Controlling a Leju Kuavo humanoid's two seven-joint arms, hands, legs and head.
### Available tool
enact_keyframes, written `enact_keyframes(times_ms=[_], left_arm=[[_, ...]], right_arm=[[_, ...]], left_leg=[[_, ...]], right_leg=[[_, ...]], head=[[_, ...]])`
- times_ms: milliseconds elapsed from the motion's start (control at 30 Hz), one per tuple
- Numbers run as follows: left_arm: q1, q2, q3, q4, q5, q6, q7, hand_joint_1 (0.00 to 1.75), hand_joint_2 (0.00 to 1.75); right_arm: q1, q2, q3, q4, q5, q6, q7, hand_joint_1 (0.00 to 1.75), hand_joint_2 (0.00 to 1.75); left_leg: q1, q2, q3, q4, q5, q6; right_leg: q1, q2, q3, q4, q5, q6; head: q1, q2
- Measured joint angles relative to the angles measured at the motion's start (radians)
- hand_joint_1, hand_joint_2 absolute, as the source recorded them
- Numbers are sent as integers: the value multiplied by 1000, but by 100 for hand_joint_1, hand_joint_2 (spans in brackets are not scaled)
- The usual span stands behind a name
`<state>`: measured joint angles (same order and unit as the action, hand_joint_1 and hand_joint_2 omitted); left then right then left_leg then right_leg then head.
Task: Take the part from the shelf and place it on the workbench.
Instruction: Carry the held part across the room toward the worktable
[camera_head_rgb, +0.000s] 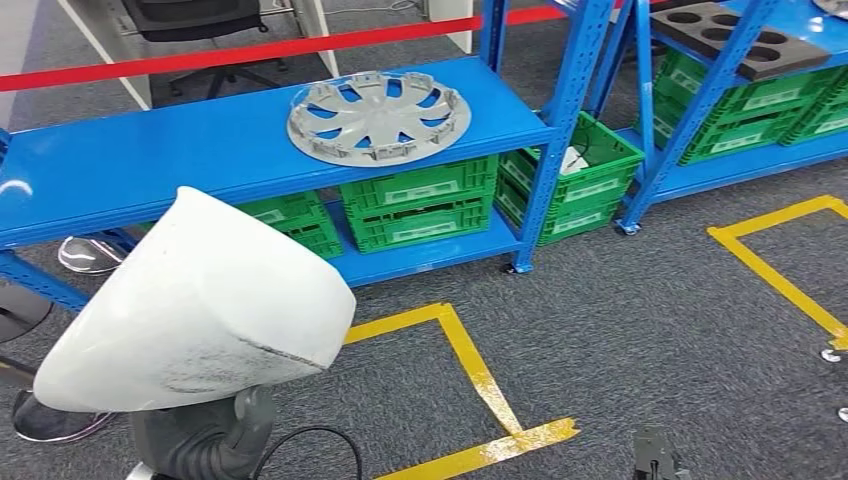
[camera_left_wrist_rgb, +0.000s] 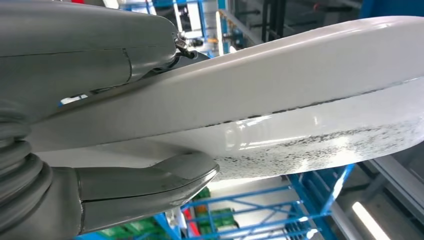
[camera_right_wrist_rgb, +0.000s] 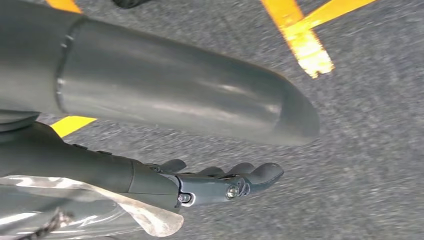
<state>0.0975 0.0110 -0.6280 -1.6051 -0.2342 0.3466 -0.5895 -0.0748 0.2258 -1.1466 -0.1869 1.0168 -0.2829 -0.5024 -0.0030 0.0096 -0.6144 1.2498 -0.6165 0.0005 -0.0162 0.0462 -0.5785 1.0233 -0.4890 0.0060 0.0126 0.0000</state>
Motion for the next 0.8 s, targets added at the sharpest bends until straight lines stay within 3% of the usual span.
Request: enact_keyframes(times_ms=[33, 100, 167, 233, 300, 367, 433, 467, 500, 567, 633, 667, 733, 800], left_arm=[[2, 0, 0, 0, 2, 5, 0, 175, 175], [5, 2, -1, 0, 7, 12, 0, 175, 175], [7, 4, -1, 0, 13, 17, 0, 175, 175], [4, 4, -3, 0, 17, 18, 0, 175, 175], [3, 3, -6, -1, 20, 18, -1, 175, 175], [5, 2, -8, -1, 22, 18, 0, 175, 175], [7, 3, -8, 0, 23, 18, 0, 175, 175], [7, 3, -8, 0, 23, 18, 0, 175, 175], [7, 3, -8, 0, 23, 18, 0, 175, 175], [7, 3, -8, 0, 23, 18, -1, 175, 175], [6, 3, -8, 0, 24, 19, -4, 175, 175], [5, 3, -8, 0, 26, 20, -7, 175, 175], [4, 1, -8, 0, 33, 22, -17, 175, 175], [2, -1, -8, 0, 42, 26, -29, 175, 175]], right_arm=[[2, 0, 0, 0, 4, 0, 4, 0, 0], [5, 1, 0, 0, 8, -1, 8, 0, 0], [8, 0, -1, -2, 3, 7, 6, 0, 0], [14, -4, -2, -5, -3, 15, 1, 0, 0], [17, -9, -2, -7, -5, 17, -3, 0, 0], [15, -14, -2, -9, -5, 18, -5, 0, 0], [14, -17, -2, -9, -5, 18, -5, 0, 0], [15, -19, -2, -9, -5, 17, -4, 0, 0], [16, -20, -3, -11, -9, 16, -3, 0, 0], [15, -22, -7, -13, -32, 24, -3, 0, 0], [8, -21, -21, -14, -78, 57, -8, 0, 0], [6, -21, -32, -14, -102, 80, -13, 0, 0], [5, -21, -58, -16, -136, 110, -20, 0, 0], [4, -21, -79, -20, -149, 119, -25, 0, 0]], left_leg=[[-1, -14, 30, -62, 39, 10], [-3, -63, 82, -178, 93, 30], [-6, -89, 95, -220, 105, 40], [-7, -69, 98, -241, 111, 40], [-2, -41, 103, -268, 119, 42], [0, -11, 100, -276, 126, 46], [-2, 19, 93, -271, 126, 47], [-2, 33, 90, -267, 126, 47], [-2, 47, 88, -264, 125, 45], [-3, 71, 86, -255, 121, 39], [-8, 90, 83, -245, 116, 29], [-11, 97, 82, -242, 115, 24], [-10, 108, 82, -240, 115, 16], [-5, 79, 73, -213, 88, 5]], right_leg=[[2, 13, 0, 0, 2, 1], [1, 37, -5, 0, 9, 6], [-7, 58, -16, -1, 19, 18], [-11, 71, -30, 0, 25, 32], [-3, 35, -57, 38, 0, 40], [2, -18, -104, 142, -63, 44], [1, -39, -141, 244, -108, 50], [0, -43, -139, 254, -107, 53], [-1, -49, -116, 225, -88, 55], [-1, -80, -35, 93, -39, 56], [2, -106, 20, 1, -17, 46], [5, -109, 24, -9, -20, 39], [3, -89, 20, -9, -12, 25], [0, -71, 15, -10, -5, 14]], head=[[0, 0], [2, 0], [0, 0], [-3, 0], [2, 0], [8, 0], [11, 0], [11, 0], [11, 0], [11, 0], [10, 0], [9, 0], [6, 0], [4, 0]])
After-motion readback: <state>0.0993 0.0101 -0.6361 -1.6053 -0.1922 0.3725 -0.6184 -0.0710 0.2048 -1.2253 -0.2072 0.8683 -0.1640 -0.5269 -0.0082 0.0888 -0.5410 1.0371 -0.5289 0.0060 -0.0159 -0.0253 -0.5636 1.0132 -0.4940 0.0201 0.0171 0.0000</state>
